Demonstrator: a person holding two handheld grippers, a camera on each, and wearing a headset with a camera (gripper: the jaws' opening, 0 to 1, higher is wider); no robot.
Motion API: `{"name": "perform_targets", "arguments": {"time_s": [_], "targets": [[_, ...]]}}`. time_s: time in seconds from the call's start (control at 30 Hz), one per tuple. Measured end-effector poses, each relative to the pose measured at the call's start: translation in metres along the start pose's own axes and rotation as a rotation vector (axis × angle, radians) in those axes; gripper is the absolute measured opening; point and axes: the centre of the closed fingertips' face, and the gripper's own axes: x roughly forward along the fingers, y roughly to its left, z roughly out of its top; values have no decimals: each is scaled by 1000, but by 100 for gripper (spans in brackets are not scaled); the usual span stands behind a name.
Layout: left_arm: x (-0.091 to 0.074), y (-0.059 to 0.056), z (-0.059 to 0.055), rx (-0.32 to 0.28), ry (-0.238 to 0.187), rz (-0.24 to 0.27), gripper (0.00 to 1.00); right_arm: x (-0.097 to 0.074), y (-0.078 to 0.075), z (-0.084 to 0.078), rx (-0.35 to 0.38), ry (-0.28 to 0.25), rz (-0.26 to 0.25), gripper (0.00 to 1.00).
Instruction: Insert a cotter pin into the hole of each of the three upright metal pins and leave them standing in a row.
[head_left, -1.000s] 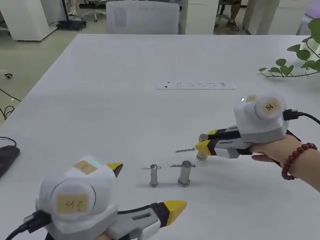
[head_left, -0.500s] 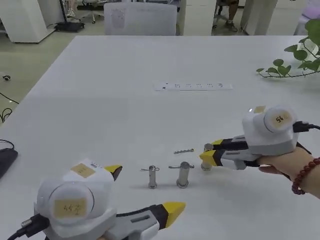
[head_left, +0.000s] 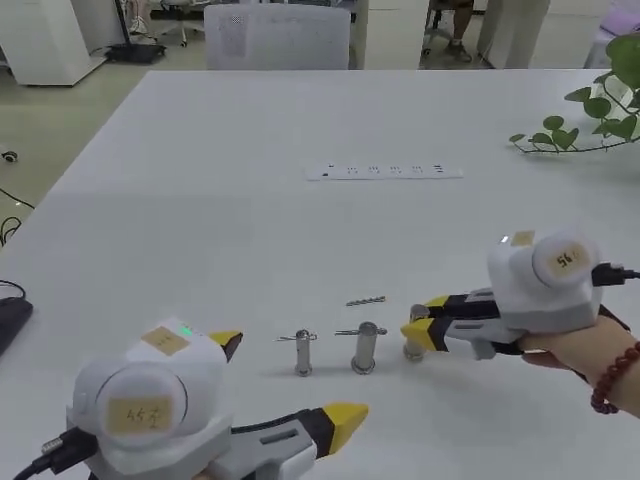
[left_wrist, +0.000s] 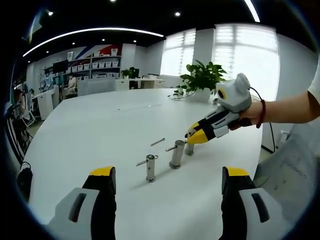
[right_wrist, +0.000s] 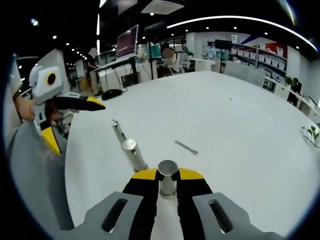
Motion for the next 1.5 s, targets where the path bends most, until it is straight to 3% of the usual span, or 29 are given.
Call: {"name": "perform_targets", "arguments": {"time_s": [0.77,1.5], "targets": [[-1,3,-1,-3,7,5,86,-3,13,-4,-5,-28,-20,14],[0,2,-2,-5,13,-1,85,-7,7,-7,-41,-18,-44,14]]}}
